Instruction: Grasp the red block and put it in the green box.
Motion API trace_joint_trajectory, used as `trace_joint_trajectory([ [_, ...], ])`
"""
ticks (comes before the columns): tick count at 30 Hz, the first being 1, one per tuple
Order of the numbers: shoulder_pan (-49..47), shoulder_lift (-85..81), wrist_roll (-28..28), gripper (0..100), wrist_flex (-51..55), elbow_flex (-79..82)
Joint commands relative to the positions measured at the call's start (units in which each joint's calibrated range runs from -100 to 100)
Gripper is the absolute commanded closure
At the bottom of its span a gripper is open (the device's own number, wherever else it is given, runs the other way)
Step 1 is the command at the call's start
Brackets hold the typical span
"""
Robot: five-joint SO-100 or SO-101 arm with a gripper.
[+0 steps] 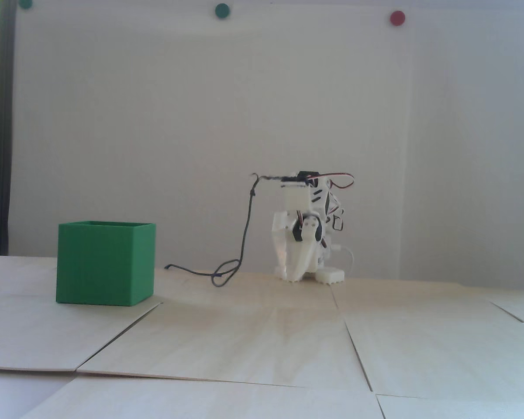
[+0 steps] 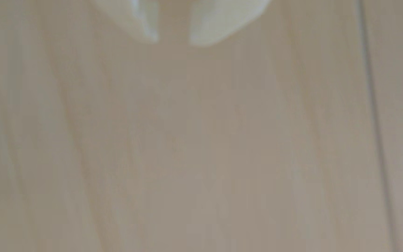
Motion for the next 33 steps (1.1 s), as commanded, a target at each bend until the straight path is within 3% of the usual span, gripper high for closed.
trace_joint_trajectory([
  [1, 0.46, -0.91, 0.19, 98, 9.15, 0.83],
  [33, 0.54, -0.83, -0.12, 97, 10.92, 0.83],
])
